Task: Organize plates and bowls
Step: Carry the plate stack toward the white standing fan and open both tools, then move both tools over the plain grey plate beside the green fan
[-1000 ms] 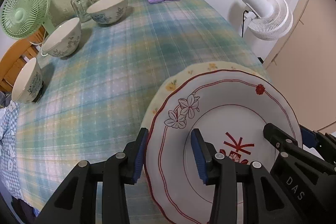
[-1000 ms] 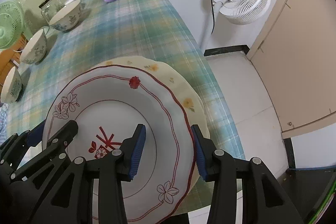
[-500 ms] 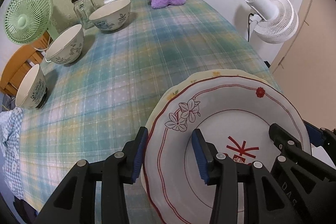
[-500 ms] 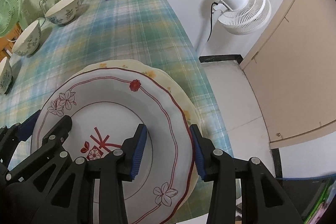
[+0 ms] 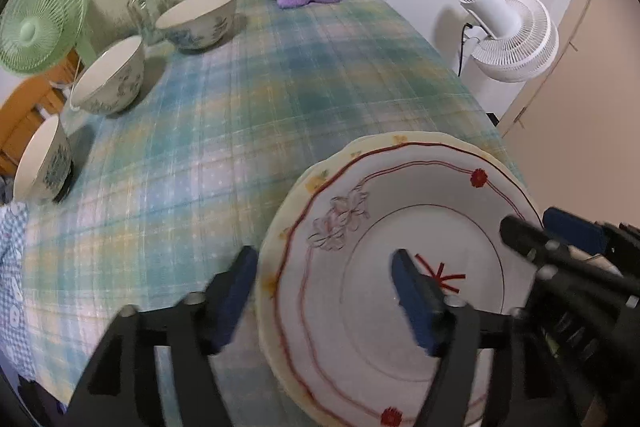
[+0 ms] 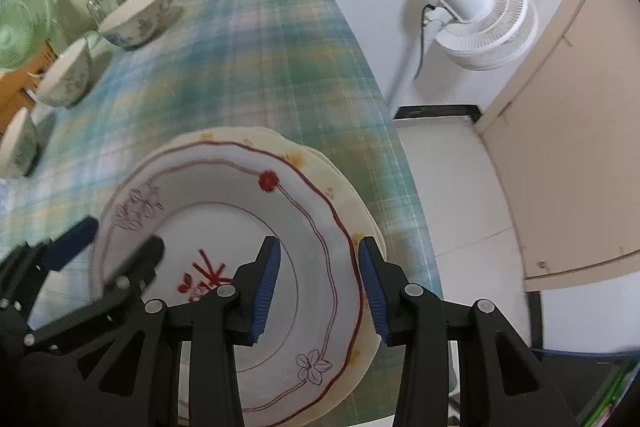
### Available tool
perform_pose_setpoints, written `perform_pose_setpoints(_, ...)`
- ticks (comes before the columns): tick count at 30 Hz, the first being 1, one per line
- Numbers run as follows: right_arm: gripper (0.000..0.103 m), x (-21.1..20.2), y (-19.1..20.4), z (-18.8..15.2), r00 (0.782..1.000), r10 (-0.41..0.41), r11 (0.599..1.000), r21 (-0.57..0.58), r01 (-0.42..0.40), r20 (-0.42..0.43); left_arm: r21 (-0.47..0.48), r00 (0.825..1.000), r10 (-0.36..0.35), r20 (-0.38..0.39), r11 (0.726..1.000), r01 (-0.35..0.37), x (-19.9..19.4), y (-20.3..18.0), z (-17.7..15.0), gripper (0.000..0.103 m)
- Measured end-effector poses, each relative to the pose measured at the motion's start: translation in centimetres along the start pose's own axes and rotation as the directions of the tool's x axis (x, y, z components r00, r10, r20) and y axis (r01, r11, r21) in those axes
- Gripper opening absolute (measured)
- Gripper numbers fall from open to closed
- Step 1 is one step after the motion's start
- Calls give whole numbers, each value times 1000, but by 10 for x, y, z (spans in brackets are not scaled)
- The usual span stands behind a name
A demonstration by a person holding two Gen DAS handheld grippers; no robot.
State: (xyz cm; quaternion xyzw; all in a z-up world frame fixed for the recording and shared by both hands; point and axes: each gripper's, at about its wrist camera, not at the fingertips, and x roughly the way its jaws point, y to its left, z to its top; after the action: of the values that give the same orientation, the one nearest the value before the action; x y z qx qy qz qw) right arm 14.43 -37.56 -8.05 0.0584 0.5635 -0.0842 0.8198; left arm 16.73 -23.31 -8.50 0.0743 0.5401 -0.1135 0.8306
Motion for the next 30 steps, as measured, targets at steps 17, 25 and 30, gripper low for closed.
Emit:
perform_pose_setpoints(17,71,-84,79,57,981,174,978,-129,-162,89,-153,975,159,154,979,-136,-95,89,29,94)
perform_pose_setpoints(25,71,-102,166,66,976,183,976,-138,-166,121,-189,979,137,151,976,-107,-104,175,24,93)
perform_pose_setpoints(30,71,-103,228,71,974,164,982,-122,-146,155,-185,976,150,156,975,-120,-103,234,29,90)
